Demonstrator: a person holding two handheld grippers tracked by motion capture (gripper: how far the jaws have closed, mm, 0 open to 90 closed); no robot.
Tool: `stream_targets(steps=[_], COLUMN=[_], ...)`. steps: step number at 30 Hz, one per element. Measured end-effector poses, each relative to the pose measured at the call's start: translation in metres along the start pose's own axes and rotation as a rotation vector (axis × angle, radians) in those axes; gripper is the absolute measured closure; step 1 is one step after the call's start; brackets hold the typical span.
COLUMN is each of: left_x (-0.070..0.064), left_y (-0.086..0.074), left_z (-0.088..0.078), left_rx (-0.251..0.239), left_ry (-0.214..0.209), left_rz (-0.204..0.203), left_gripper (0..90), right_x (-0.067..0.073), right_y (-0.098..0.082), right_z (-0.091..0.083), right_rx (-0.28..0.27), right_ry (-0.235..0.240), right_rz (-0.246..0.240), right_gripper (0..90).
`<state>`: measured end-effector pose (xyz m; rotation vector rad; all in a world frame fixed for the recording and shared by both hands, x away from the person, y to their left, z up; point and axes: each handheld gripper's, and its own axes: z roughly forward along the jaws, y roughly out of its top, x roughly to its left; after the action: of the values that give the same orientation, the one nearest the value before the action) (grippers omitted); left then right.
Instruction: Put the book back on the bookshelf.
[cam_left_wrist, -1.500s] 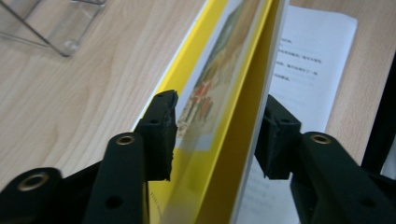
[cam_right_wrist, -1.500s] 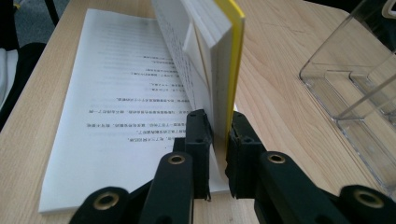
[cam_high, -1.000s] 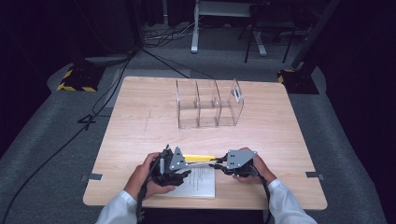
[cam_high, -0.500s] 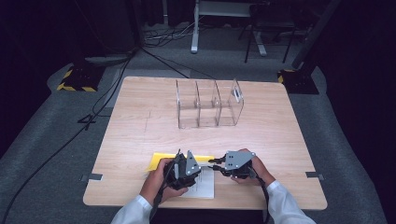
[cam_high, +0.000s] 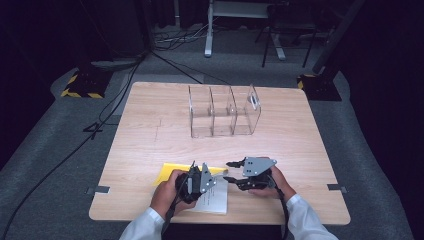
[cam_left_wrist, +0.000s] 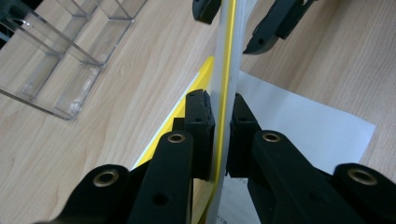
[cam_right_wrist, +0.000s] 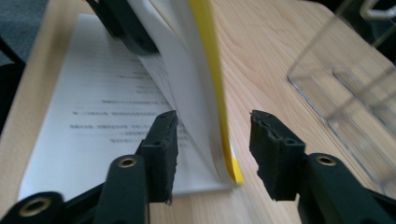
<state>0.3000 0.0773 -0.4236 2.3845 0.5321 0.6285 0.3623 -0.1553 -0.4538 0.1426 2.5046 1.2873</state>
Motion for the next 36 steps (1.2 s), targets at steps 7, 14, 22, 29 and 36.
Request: stream_targets(steps=[7, 14, 22, 29, 36], left_x=[0.021, 0.041, 0.038, 0.037, 0.041], left_y=[0.010, 0.031, 0.041, 0.040, 0.027], left_z=[-0.004, -0.013, -0.021, -0.026, -0.027], left_rx=[0.012, -0.011, -0.108, -0.167, -0.223], left_ry=[0.001, 0.017, -0.032, -0.068, -0.120], left_rz=[0.016, 0.062, 0.068, 0.057, 0.022], left_gripper=[84.6, 84.7, 84.7, 84.7, 84.6], right_x=[-0.022, -0.036, -0.040, -0.047, -0.038], right_y=[-0.026, -0.043, -0.044, -0.050, -0.033], right_z=[-0.008, -0.005, 0.006, 0.005, -0.015], right_rx=[0.045, 0.055, 0.048, -0.036, -0.168], right_ry=[-0.044, -0.059, -0.073, -0.014, -0.060], right_rz=[0.140, 0.236, 0.263, 0.339, 0.273], right_gripper=[46.3, 48.1, 40.7, 35.9, 43.5])
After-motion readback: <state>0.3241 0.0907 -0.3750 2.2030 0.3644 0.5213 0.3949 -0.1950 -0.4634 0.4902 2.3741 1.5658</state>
